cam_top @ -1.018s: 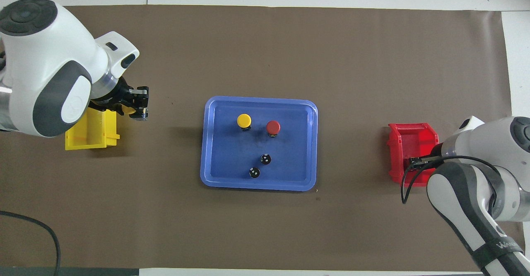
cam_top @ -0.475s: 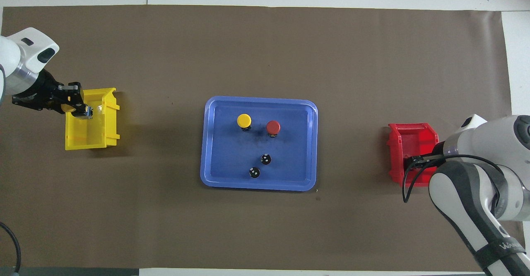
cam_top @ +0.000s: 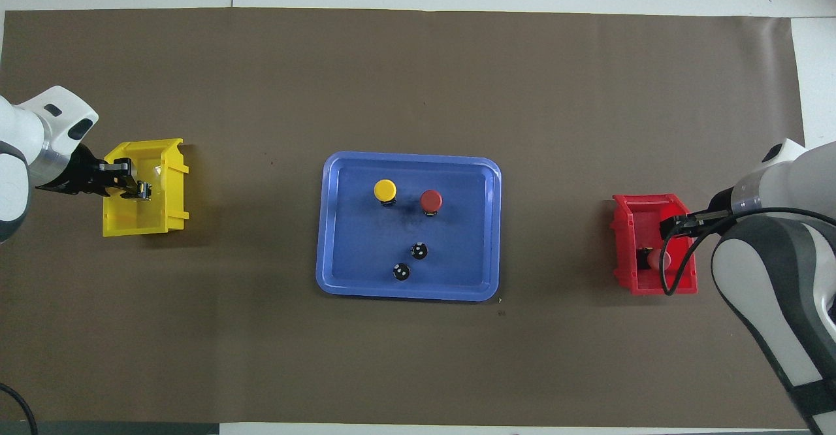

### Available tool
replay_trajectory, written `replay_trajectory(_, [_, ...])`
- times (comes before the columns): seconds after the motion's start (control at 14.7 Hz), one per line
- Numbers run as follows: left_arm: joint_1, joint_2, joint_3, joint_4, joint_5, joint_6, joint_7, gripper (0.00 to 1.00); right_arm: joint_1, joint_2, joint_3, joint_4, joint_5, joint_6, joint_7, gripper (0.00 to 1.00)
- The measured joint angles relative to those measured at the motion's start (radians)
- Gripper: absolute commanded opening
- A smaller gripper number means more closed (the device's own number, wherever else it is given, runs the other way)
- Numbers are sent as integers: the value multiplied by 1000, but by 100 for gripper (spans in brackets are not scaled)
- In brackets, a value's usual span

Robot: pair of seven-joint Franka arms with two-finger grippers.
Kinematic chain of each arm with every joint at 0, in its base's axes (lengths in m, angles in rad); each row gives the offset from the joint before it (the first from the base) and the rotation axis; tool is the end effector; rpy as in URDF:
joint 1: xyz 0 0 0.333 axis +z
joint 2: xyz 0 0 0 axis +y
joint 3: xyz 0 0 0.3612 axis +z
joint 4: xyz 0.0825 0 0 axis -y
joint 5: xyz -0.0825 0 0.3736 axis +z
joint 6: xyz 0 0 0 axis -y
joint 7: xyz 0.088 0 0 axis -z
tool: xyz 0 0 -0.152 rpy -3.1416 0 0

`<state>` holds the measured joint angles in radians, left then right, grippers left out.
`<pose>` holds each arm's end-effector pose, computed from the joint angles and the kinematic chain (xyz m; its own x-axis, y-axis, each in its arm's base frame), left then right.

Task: Sort red and yellow buttons by color
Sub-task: 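Drop the yellow button into the yellow bin with the left gripper, then reach the right gripper to the remaining red button and grasp it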

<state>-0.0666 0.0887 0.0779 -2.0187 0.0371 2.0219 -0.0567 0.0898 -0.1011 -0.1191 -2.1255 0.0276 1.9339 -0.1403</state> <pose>0.5521 0.0092 0.4067 0.9952 0.0520 -0.0832 0.0485 -0.9979 -0.0435 0.4914 -0.0125 0.4515 0.9910 0.1027 -0.0853 0.0988 -0.9939 -0.0492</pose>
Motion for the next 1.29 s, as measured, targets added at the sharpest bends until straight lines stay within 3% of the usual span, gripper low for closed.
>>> replay_trajectory(0.41, [8,-20,-1,-109,0,76,32,1,321,229,14,411,44,-46,414,67])
replay_trajectory(0.54, [14,-35,0,-142,0,108,39,1,415,321,16,477,38,-22,533,67])
replay_trajectory(0.75, [17,-45,0,-175,0,143,42,2,507,438,16,494,4,88,668,67])
replay_trajectory(0.81, [17,-45,0,-179,1,149,43,15,517,469,15,496,1,117,688,67])
replay_trajectory(0.88, [17,-45,0,-182,1,153,44,44,521,493,15,497,1,135,700,67])
replay_trajectory(0.95, [17,-45,0,-183,1,154,45,63,522,510,15,498,2,147,706,67])
replay_trajectory(1.29, [17,-48,0,-138,1,80,79,81,552,522,15,491,2,159,736,70])
